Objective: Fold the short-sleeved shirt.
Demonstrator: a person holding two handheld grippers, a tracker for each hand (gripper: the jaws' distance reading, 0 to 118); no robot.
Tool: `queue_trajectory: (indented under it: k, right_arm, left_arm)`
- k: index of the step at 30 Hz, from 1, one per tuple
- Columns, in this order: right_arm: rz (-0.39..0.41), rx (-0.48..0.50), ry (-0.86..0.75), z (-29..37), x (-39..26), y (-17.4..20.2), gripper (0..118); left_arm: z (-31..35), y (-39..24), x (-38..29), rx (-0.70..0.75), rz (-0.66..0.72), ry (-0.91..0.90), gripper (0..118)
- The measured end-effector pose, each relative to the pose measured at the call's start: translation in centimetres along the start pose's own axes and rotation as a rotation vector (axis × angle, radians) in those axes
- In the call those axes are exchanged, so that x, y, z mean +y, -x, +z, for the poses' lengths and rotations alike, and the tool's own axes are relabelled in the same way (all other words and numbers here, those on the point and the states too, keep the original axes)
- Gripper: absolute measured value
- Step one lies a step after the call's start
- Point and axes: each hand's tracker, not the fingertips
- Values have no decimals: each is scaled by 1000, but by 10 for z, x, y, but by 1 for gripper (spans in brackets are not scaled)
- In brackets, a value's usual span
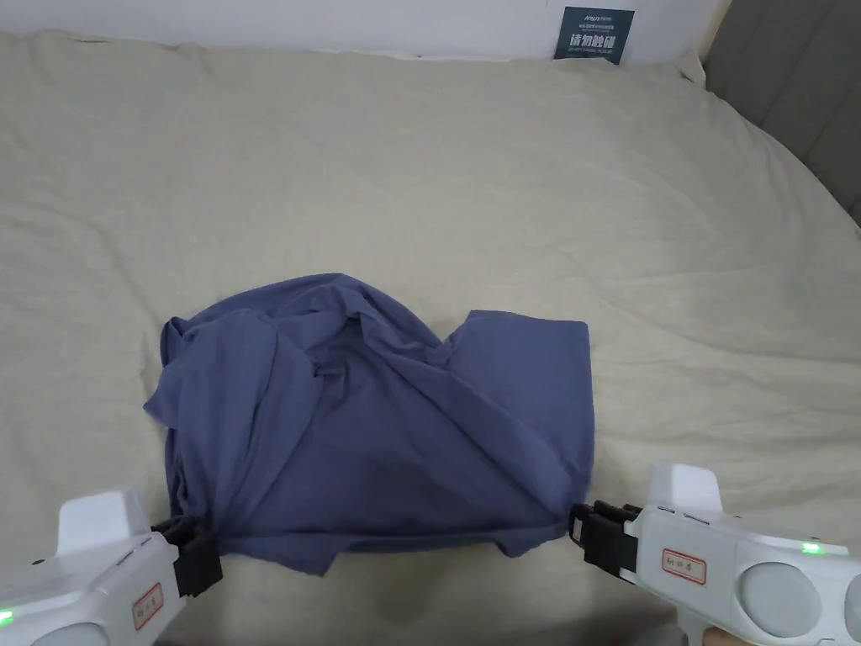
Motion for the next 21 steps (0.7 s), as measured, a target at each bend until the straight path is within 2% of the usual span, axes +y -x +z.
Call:
queue_trajectory:
  k: [1,2,3,7,12,16,19,21]
  right_arm:
    - [16,-47,-37,1,3,1,88]
    - [28,-57,-63,6,6,0,106]
    - [38,-68,-96,13,10,1,112]
    - [96,-106,-220,51,36,11,112]
    - [202,-148,-476,92,59,38,115]
    - [192,-120,-651,113,61,57,118]
    - [215,-170,-711,117,63,69,118]
    - [208,-162,-716,115,64,72,118]
  left_arm:
    - [2,4,1,8,23,-22,111]
    - [5,7,3,17,51,-57,118]
    - [11,9,8,25,83,-103,116]
    - [36,7,38,7,110,-287,118]
    - [66,-21,74,119,-61,-573,118]
    - [90,-43,87,181,-167,-728,118]
    - [100,-55,87,227,-206,-808,118]
    - [106,-60,85,215,-214,-817,116]
